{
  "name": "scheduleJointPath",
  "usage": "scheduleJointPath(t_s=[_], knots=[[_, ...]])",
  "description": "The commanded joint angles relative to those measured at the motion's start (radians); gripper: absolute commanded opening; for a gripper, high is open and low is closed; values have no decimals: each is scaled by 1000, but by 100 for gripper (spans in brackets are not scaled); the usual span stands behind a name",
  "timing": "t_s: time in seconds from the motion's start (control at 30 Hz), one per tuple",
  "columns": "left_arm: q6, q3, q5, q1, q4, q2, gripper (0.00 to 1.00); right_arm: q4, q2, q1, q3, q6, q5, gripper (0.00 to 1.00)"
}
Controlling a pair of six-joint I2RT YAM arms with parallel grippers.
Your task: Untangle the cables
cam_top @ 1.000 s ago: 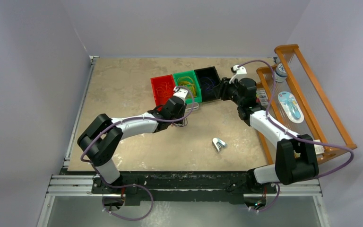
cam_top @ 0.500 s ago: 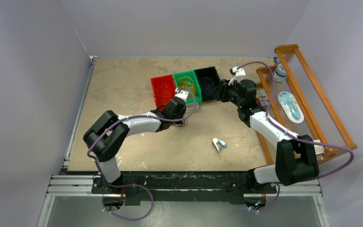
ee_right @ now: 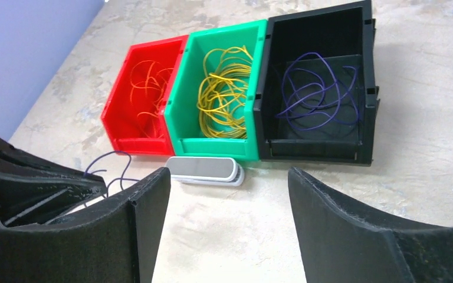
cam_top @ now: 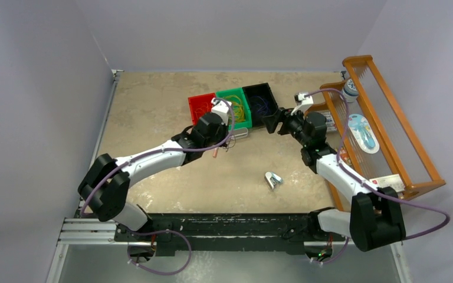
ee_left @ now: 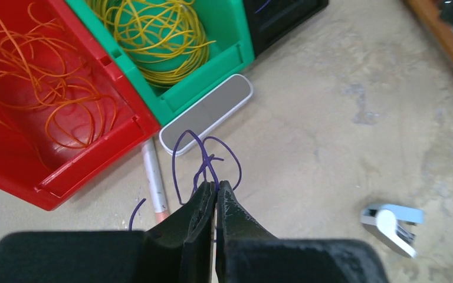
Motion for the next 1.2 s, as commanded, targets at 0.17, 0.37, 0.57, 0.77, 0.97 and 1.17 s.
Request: scheduleJointPath(t_s=[0.17,0.37,0.57,0.77,0.97,1.17], knots=[[-10,41,181,4,-92,-146,0,212,-66,5,-87,31,-228,74],[29,81,297,5,-164,-177,0,348,-3,101,-140,50,-352,70],[64,105,390,5,-191,-188,0,460,60,174,-162,95,-342,67],[79,117,419,2,-199,-191,0,538,116,188,-159,125,-366,65],[82,126,428,0,-192,-186,0,579,170,200,-149,139,-401,65],[74,141,482,-10,-183,-185,0,707,280,209,-119,196,-366,59]])
